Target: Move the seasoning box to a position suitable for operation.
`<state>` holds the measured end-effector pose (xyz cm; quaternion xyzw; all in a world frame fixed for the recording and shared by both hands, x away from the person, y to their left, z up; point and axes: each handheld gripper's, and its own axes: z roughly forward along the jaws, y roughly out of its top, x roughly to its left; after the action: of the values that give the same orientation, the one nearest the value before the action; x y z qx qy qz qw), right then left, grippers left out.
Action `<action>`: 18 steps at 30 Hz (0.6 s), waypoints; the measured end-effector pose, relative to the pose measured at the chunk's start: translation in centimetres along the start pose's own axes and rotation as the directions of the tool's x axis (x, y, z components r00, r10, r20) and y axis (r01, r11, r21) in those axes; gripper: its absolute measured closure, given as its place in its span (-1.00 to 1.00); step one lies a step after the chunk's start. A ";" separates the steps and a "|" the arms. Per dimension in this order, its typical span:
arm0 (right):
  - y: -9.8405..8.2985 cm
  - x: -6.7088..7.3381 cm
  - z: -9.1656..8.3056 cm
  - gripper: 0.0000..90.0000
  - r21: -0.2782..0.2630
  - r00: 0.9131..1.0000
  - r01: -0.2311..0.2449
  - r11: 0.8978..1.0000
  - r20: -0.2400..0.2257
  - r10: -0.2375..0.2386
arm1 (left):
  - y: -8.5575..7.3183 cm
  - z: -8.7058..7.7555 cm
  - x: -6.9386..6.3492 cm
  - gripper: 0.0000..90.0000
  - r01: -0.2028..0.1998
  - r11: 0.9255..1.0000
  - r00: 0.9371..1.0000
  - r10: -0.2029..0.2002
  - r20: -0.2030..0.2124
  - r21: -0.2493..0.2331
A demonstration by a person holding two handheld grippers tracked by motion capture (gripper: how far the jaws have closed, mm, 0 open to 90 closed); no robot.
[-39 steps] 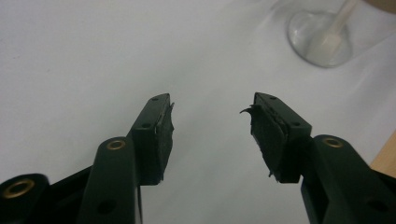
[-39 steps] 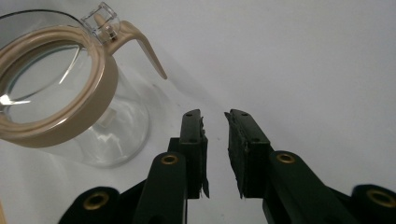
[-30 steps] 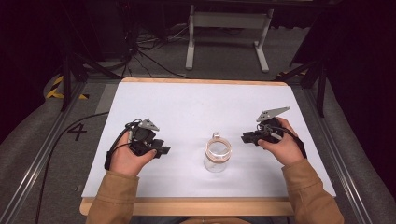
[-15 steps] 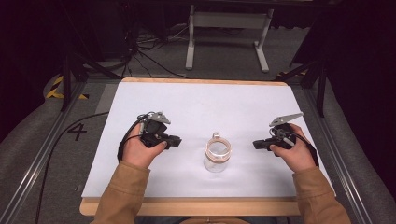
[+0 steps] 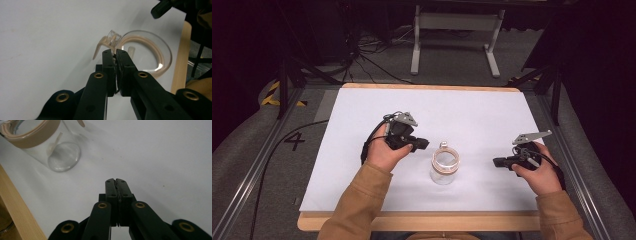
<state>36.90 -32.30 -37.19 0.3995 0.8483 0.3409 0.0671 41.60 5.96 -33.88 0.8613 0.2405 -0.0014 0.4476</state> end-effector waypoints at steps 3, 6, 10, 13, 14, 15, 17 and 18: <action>-0.5 0.1 -0.1 1.00 0.004 1.000 -0.007 1.000 0.008 0.006 | 0.6 1.0 0.1 0.99 -0.002 1.000 1.000 0.003 0.023 -0.028; -0.8 0.4 -0.1 1.00 0.002 1.000 -0.009 1.000 0.009 0.009 | 1.0 2.0 0.2 0.99 -0.014 0.999 1.000 0.015 0.020 -0.035; -1.0 1.1 0.1 1.00 -0.009 1.000 0.001 1.000 -0.007 -0.001 | 1.4 3.1 0.3 0.91 -0.010 0.996 0.999 0.013 0.037 -0.088; -1.1 1.7 0.3 1.00 -0.020 1.000 0.025 0.999 -0.015 -0.025 | 1.5 4.0 0.4 0.95 -0.010 0.996 0.999 0.014 0.036 -0.093; -1.1 1.9 0.4 1.00 -0.020 0.999 0.034 0.999 -0.015 -0.035 | 1.5 4.2 0.4 0.96 -0.010 0.995 0.999 0.013 0.033 -0.095; -1.1 2.1 0.5 1.00 -0.020 0.999 0.043 0.999 -0.018 -0.043 | 1.5 4.6 0.5 0.97 -0.009 0.997 1.000 0.010 0.014 -0.079; -1.1 2.5 0.7 1.00 -0.013 0.998 0.056 0.998 -0.031 -0.056 | 1.5 4.9 0.5 0.99 -0.013 0.997 0.999 0.011 -0.032 -0.075; -1.1 2.6 0.8 1.00 -0.011 0.998 0.059 0.998 -0.032 -0.059 | 1.5 5.0 0.5 1.00 -0.003 0.997 1.000 0.001 -0.023 -0.081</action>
<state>34.74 -30.48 -38.03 0.3685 0.8590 0.3495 0.0656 43.74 1.61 -35.85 0.8426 0.2448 0.0187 0.4793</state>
